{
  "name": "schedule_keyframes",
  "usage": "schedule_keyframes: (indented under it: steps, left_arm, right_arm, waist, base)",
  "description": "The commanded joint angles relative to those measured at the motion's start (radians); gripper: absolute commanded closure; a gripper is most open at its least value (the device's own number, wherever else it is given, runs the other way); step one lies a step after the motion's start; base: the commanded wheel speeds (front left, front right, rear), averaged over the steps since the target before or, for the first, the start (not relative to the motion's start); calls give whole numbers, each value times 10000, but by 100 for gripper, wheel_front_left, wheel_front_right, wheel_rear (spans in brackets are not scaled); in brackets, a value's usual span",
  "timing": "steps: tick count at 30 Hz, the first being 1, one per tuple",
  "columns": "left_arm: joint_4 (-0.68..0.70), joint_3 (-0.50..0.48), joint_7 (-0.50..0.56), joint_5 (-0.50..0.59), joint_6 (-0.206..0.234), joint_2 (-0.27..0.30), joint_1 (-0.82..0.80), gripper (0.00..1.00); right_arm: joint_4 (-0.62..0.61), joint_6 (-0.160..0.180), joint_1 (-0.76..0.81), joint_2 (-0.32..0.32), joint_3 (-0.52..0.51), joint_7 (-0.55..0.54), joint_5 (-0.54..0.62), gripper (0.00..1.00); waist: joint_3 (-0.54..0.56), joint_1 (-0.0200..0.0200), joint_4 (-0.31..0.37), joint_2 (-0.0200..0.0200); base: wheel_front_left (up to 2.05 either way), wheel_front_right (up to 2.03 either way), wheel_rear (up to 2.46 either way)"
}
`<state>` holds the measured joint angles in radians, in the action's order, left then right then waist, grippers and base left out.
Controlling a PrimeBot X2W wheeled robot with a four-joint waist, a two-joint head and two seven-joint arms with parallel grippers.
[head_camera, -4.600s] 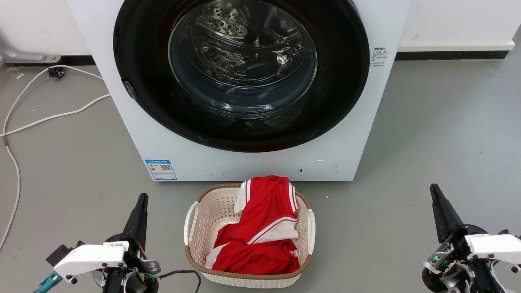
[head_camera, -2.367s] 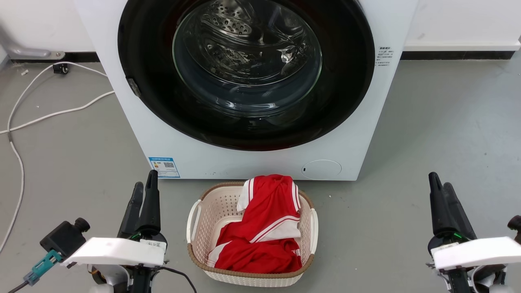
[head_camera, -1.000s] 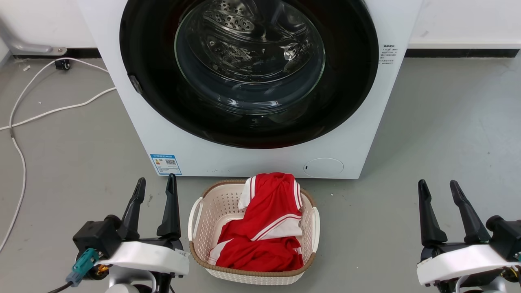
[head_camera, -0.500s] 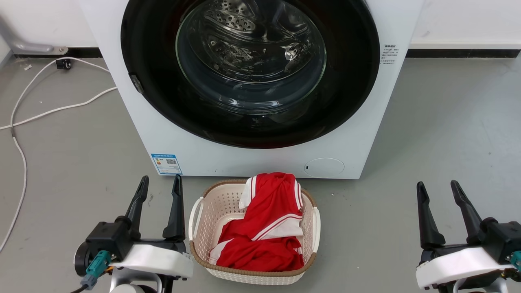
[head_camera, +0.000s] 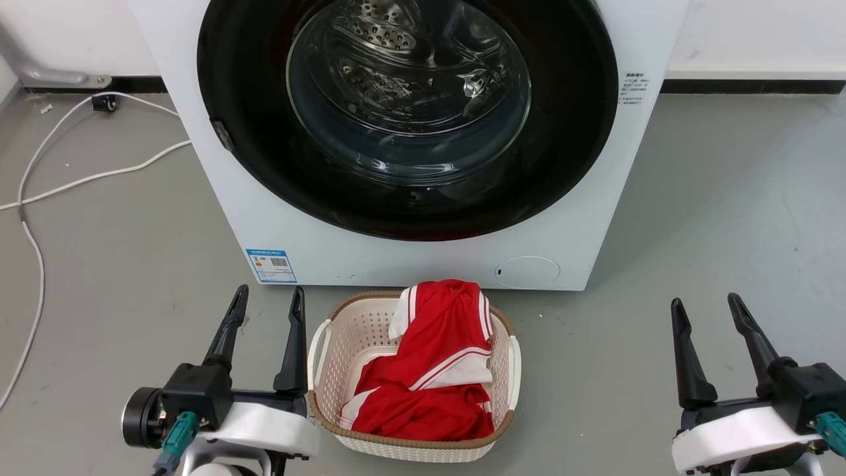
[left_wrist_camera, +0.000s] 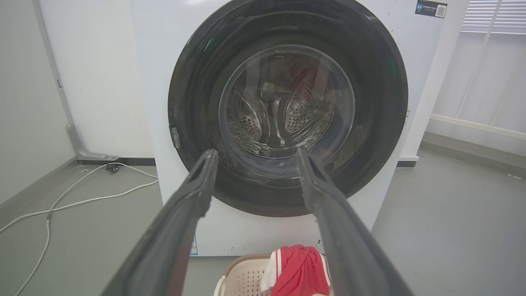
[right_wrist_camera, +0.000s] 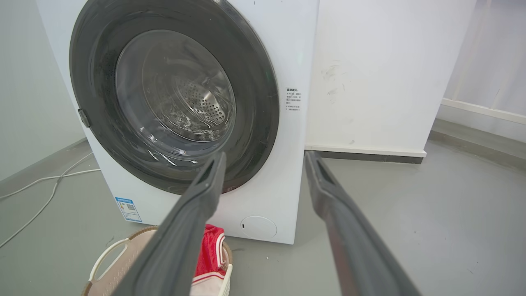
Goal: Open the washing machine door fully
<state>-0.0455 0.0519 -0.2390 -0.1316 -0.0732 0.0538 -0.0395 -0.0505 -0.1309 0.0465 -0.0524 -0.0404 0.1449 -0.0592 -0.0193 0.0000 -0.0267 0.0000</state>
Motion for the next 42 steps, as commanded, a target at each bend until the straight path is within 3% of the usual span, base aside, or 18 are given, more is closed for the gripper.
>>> schedule_keyframes:
  steps: [1,13,23,24,25,30,36,37,42]
  left_arm:
    - [13,13,-101,276,53,42,92,0]
    - [30,113,-288,1018,120,34,144,0]
    - [-20,79,-267,897,123,22,152,0]
    - [-24,77,-267,887,120,21,152,0]
    - [-26,75,-267,885,119,20,153,0]
    - [-33,63,-267,856,114,15,149,0]
    - [-38,80,-267,833,93,8,170,0]
    - [-32,83,-267,827,92,6,171,0]
    - [-8,85,-267,823,77,1,135,0]
  right_arm:
    - [5,3,56,33,19,95,267,0]
    - [51,3,105,39,53,265,903,0]
    - [199,5,83,39,61,250,535,0]
    - [216,5,80,39,68,233,512,59]
    - [249,5,82,39,67,207,414,100]
    - [344,5,103,40,62,308,-23,100]
    - [555,5,96,36,71,448,-1761,100]
    - [596,5,61,33,30,498,-2299,100]
    - [975,3,-252,32,74,757,-7245,100]
  waist:
    - [-12,0,-2,0]
    - [-29,0,-6,0]
    - [-53,0,12,0]
    - [-53,0,14,0]
    - [-50,0,16,0]
    - [-39,0,24,0]
    - [-25,0,44,0]
    - [-27,0,49,0]
    - [-69,0,73,0]
  base:
    - [0,0,0]
    - [0,0,0]
    - [0,0,0]
    - [0,0,0]
    - [0,0,0]
    - [0,0,0]
    - [0,0,0]
    - [0,0,0]
    - [0,0,0]
